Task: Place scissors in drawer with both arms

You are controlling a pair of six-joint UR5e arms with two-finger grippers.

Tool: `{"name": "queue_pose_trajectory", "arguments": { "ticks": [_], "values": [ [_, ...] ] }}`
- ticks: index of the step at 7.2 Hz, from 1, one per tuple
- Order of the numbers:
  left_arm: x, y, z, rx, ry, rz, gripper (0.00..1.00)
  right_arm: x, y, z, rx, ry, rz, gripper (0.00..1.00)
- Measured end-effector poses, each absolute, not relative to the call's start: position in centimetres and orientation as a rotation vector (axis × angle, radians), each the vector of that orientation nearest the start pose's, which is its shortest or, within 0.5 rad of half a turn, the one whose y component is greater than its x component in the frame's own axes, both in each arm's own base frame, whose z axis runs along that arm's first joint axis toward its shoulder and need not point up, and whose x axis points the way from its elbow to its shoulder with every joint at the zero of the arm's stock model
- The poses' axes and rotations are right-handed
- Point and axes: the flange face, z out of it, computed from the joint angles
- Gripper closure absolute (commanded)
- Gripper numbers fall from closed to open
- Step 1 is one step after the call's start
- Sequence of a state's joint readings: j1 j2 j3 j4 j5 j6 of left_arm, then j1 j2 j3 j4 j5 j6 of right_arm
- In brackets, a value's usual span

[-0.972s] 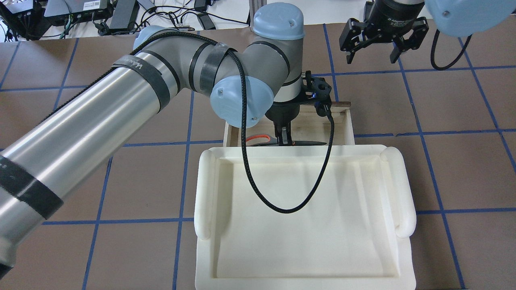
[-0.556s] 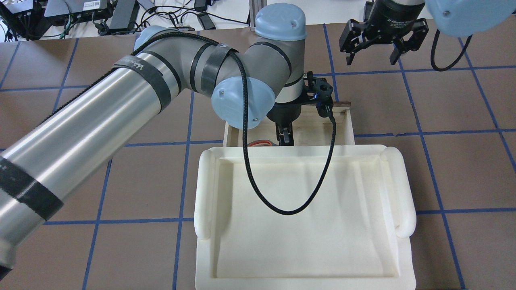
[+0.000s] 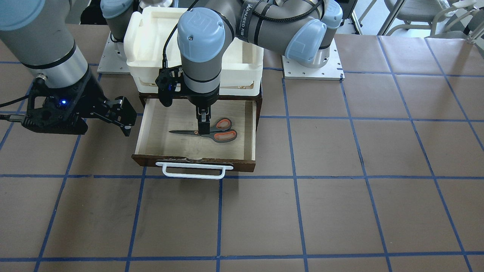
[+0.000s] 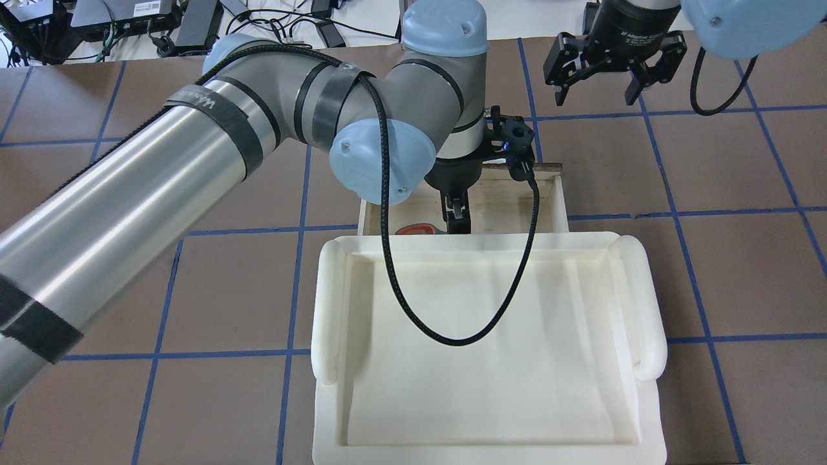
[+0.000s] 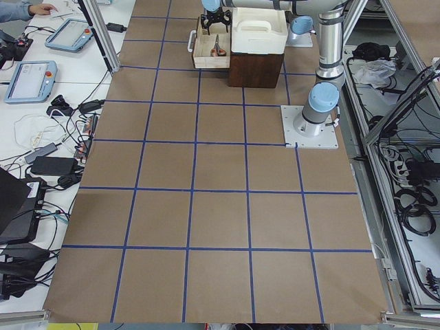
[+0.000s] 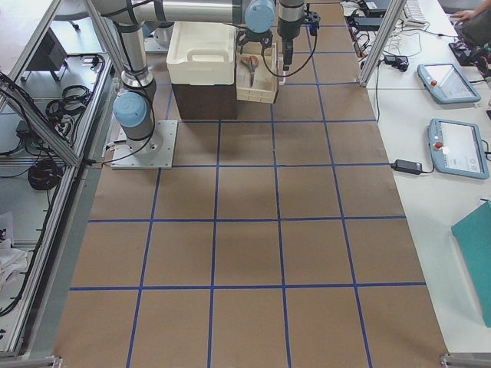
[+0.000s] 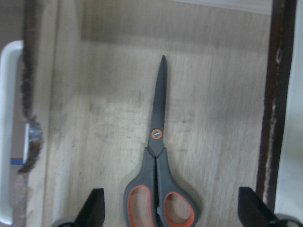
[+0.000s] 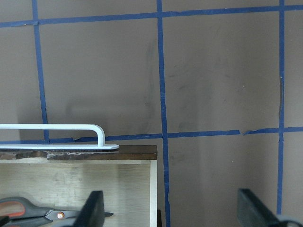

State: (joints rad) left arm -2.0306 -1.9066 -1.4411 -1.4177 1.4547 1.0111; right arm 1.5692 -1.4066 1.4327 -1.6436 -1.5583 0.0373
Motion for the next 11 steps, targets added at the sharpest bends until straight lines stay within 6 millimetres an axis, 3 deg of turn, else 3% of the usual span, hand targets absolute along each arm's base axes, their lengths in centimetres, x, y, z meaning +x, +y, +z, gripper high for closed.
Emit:
{"name": "queue_pose_trajectory", "arguments": {
  "ticks": [1,3,5,7,9,11],
  "values": [
    [-37.7,-51.0,40.3,2.098,2.482,-0.098,0.01,13.4,-56.6,47.6,0.060,3.125,-0.072,0.00],
    [-30.1,-53.7,46.1,1.848,2.608,-0.308,0.00,13.4,-56.6,47.7,0.059,3.123,-0.072,0.00],
    [-22.0,-54.1,51.4,1.487,2.752,-0.436,0.00,13.6,-56.6,47.7,0.057,3.120,-0.071,0.00],
    [-15.5,-53.4,54.3,1.012,2.909,-0.473,0.00,13.6,-56.4,48.0,0.058,3.123,-0.079,0.00],
    [-12.3,-51.8,54.5,0.559,2.967,-0.386,0.00,13.6,-55.9,48.2,0.057,3.124,-0.085,0.00],
    [-11.8,-50.7,54.4,0.282,3.033,-0.336,0.00,13.7,-55.6,47.8,0.056,3.126,-0.072,0.00]
  ]
}}
